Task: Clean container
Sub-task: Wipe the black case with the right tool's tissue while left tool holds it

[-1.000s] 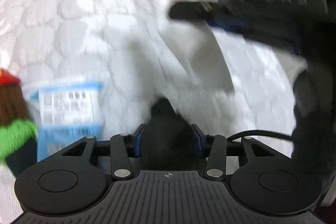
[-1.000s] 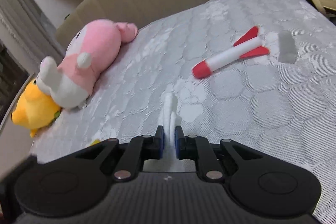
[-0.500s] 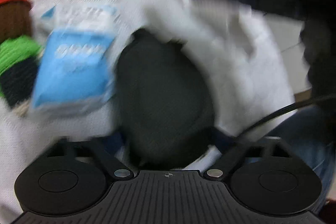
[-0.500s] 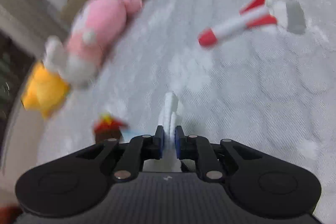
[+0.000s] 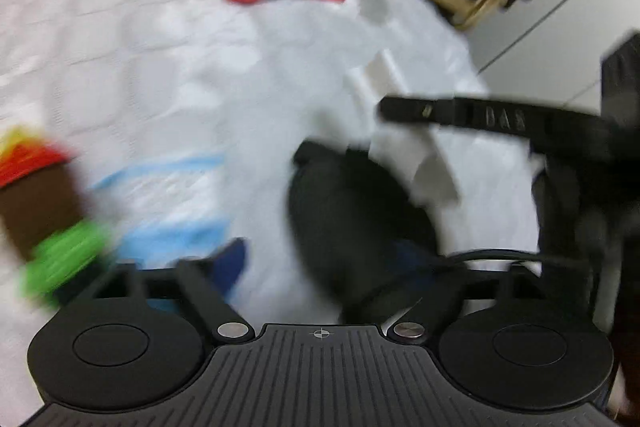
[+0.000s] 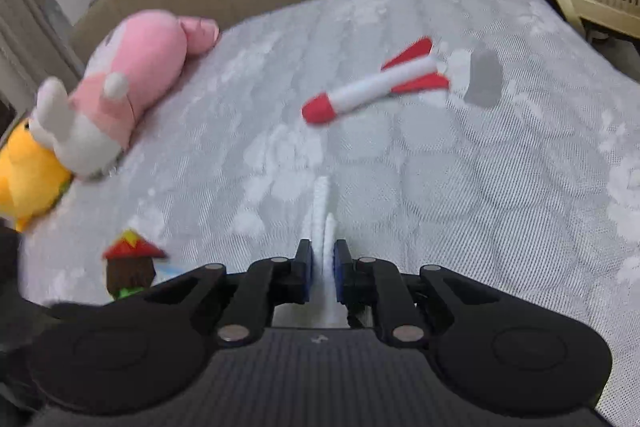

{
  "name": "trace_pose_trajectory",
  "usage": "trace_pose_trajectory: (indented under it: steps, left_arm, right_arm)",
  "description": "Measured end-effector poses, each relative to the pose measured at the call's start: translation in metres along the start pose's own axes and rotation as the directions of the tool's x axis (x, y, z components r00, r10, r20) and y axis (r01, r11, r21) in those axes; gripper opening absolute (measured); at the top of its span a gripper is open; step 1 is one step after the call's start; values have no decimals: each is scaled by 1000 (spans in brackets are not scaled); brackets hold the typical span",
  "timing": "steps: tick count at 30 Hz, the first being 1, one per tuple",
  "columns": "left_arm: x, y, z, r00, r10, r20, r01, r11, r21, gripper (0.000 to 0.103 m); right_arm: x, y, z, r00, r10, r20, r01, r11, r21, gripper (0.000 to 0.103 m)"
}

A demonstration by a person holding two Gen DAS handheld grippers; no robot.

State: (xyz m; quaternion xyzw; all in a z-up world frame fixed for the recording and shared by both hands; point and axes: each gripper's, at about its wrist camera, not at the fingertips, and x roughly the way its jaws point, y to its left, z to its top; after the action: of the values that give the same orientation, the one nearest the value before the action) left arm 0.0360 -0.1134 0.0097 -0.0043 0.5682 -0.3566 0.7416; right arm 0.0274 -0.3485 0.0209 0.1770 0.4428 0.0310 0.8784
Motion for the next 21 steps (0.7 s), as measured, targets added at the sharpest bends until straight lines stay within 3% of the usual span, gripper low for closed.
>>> trace_pose_trajectory:
  steps: [3,6,9,11,14,16,18,21]
  left_arm:
    - [-28,21,-16,999,38,-31,-38,999,1,96]
    - [-38,36,-25,985,173,3,-173,985,-25,100]
    - [-30,43,-23,972,234,-26,-235,971,-52,100]
    - [-26,41,-23,964,261,-42,-262,965,-23,100]
    - [-25,38,-27,961,272,-52,-272,962,16,100]
    - [-18,35,-25,964,260,-57,-259,965,25,100]
    - [-18,35,-27,968,247,-51,-245,969,42,100]
    - [-21,33,-25,974,223,-30,-221,973,62,101]
  right_arm:
    - [-4,22,1,999,8,43,-4,996,-92,13]
    - [4,56,6,987,155,28,-152,983,-103,13]
    - [34,85,5,953,300,-41,-302,953,-40,13]
    - [57,101,-4,956,276,-98,-284,955,-82,13]
    - [66,107,-17,984,136,-114,-158,964,-212,13]
    - [68,98,-17,993,58,-104,-80,974,-213,13]
    - [65,88,-14,994,33,-108,-52,984,-171,13]
    - [50,89,-18,988,83,-129,-103,982,-156,13]
